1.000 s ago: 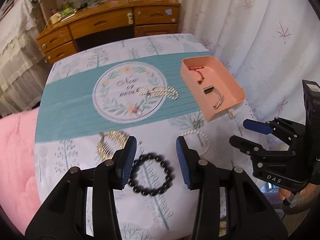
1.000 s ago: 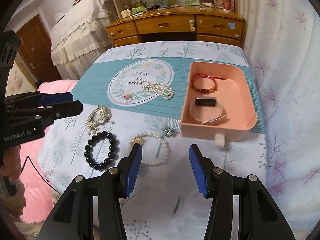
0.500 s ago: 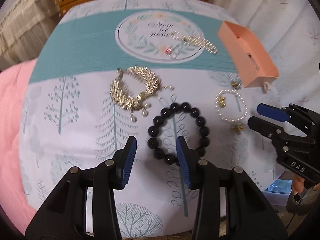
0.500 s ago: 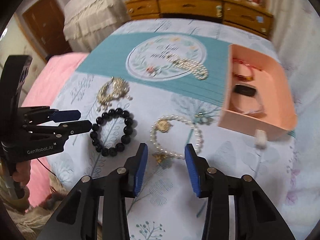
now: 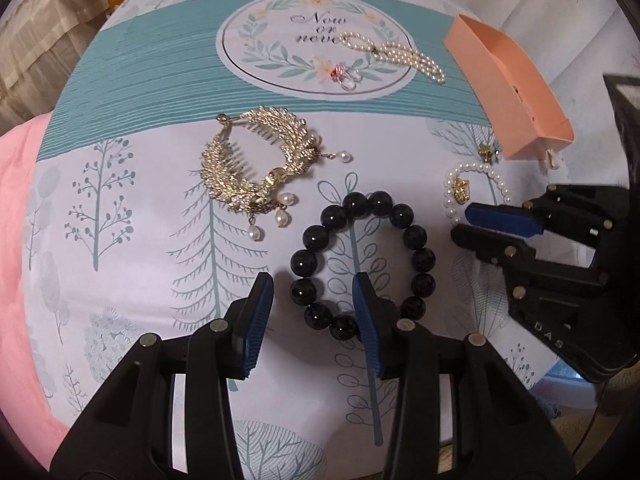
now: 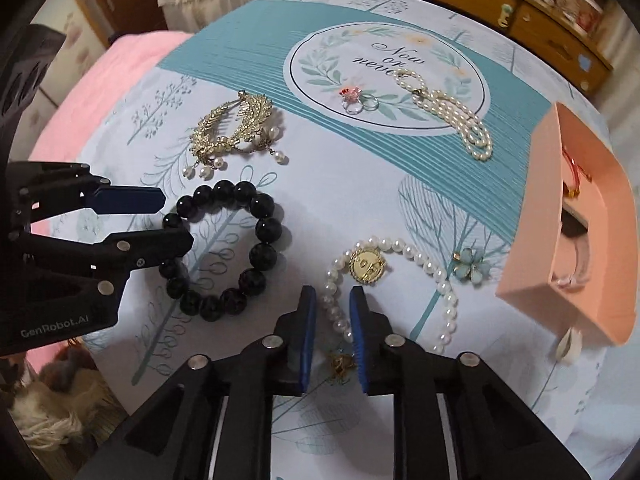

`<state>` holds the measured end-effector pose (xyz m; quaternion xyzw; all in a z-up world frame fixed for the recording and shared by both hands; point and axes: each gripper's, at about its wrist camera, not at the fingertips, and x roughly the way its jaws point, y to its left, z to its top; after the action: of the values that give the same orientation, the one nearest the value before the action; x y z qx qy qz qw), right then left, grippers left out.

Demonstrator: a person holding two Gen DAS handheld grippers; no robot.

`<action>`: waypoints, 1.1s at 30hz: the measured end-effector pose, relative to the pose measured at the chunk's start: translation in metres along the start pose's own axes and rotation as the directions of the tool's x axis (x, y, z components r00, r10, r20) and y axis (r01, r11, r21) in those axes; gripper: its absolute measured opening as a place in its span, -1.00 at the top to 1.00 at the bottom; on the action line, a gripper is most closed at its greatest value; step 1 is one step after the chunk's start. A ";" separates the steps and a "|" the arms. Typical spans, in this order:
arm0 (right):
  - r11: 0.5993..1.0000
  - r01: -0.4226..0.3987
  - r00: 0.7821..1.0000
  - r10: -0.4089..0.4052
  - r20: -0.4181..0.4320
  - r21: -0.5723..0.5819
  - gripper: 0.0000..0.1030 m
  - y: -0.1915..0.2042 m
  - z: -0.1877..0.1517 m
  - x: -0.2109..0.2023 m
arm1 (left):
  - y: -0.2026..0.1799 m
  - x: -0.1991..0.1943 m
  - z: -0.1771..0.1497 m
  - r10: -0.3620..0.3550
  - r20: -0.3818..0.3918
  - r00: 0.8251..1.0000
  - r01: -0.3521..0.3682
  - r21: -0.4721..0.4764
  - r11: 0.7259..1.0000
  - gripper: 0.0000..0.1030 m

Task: Organize jewelry
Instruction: 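Grasp the black bead bracelet with the left tool while the right grasps the pearl bracelet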

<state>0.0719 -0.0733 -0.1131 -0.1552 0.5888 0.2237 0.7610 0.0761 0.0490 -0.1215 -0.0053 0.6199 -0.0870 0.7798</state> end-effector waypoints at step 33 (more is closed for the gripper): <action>0.977 -0.136 0.926 0.067 0.372 0.163 0.86 -0.065 0.009 -0.139 | -0.030 -0.078 0.046 -0.043 0.132 0.990 0.036 0.050 0.998 0.76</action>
<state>0.0847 -0.1458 0.0219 -0.0084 0.4629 0.2320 0.8555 0.0999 0.0262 -0.0323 -0.0050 0.5640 -0.1164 0.8175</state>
